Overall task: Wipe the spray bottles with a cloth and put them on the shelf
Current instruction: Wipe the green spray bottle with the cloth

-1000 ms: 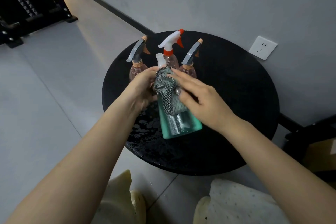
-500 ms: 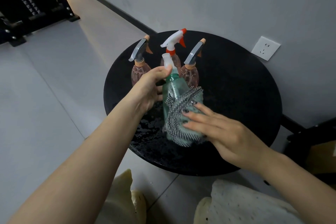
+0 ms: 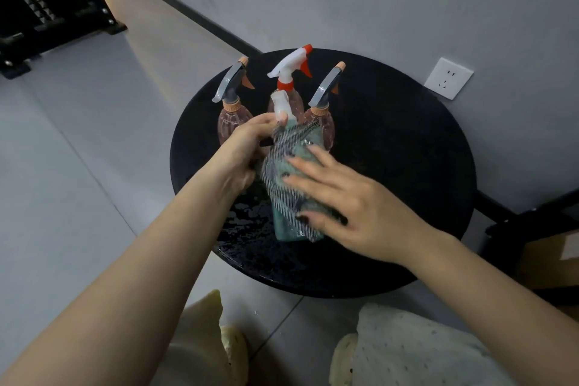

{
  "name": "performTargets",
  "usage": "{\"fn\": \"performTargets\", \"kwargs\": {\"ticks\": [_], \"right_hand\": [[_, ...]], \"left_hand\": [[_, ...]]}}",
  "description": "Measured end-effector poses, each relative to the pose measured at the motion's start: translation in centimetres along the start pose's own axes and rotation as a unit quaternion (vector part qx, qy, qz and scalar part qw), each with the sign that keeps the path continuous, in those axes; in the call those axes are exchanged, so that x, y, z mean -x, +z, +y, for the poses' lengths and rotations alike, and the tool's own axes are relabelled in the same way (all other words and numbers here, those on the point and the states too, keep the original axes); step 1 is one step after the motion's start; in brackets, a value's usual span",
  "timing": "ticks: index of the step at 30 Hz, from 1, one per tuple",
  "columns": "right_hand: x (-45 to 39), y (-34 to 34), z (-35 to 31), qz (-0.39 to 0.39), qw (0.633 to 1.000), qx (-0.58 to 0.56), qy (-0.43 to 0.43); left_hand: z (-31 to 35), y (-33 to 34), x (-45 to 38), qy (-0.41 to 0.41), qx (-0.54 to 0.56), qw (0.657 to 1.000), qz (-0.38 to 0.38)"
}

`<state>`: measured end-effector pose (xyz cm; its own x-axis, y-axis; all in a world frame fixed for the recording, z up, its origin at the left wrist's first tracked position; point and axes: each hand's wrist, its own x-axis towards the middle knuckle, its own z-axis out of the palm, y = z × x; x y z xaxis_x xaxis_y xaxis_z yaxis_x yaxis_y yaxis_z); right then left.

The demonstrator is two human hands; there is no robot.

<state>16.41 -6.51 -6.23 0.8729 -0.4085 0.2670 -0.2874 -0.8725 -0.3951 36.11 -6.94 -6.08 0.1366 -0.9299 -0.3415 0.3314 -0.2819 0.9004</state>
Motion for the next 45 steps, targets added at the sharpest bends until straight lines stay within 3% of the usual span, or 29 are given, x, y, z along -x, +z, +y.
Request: {"fn": "performTargets", "kwargs": {"ticks": [4,8,13,18,22,30,35,40,45], "right_hand": [[2.1,0.9,-0.3,-0.009,0.994,0.073,-0.082],[3.0,0.8,0.8,-0.028,0.993,0.028,-0.113],[0.8,-0.1,1.0,0.022,0.993,-0.117,-0.005],[-2.1,-0.4,1.3,0.097,0.960,-0.231,0.126],[-2.6,-0.1,0.8,0.114,0.945,-0.256,0.169],[2.7,0.3,-0.5,0.036,0.992,-0.118,-0.017],[4.0,0.3,0.3,0.031,0.995,-0.030,-0.087],[1.0,-0.1,0.9,0.068,0.993,-0.098,0.011],[-2.0,0.0,1.3,0.151,0.949,-0.227,0.158]], "left_hand": [[0.3,0.1,0.4,0.023,-0.030,0.999,0.001],[0.2,0.6,0.7,0.019,-0.019,0.999,-0.017],[0.1,0.5,0.4,0.023,-0.029,0.999,-0.038],[0.0,1.0,0.4,0.011,0.003,0.999,-0.041],[0.0,0.8,0.4,0.007,0.044,0.998,-0.038],[0.5,0.2,0.6,0.017,0.006,1.000,-0.016],[0.3,0.7,0.7,0.017,-0.005,1.000,-0.025],[-0.1,1.1,0.6,0.023,-0.010,0.999,-0.041],[-0.1,1.4,0.3,0.009,0.035,0.999,-0.037]]}}
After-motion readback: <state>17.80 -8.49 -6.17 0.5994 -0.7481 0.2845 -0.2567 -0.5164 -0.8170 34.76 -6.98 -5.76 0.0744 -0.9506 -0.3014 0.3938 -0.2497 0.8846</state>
